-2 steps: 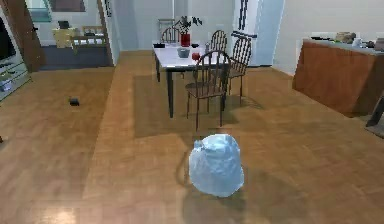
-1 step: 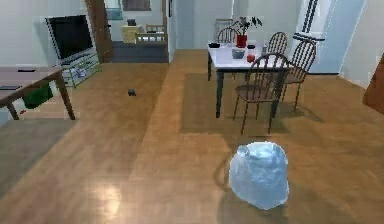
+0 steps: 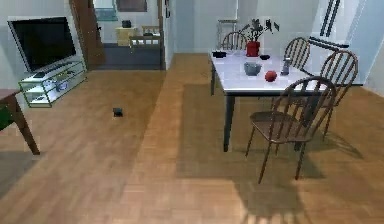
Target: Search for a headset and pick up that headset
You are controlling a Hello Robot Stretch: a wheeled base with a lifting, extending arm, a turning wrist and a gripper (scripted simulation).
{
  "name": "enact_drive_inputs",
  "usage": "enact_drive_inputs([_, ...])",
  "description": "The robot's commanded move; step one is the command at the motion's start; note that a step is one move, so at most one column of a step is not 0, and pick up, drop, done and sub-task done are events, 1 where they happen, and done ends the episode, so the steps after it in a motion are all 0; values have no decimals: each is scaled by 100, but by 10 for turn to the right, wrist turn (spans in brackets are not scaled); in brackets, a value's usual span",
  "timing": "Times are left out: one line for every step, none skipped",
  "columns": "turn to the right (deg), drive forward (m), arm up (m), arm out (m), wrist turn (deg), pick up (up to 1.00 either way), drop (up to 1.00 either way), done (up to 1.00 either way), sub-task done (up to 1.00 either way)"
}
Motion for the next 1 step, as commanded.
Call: enact_drive_inputs([-450, 0, 0, 0, 0, 0, 0, 0, 0])
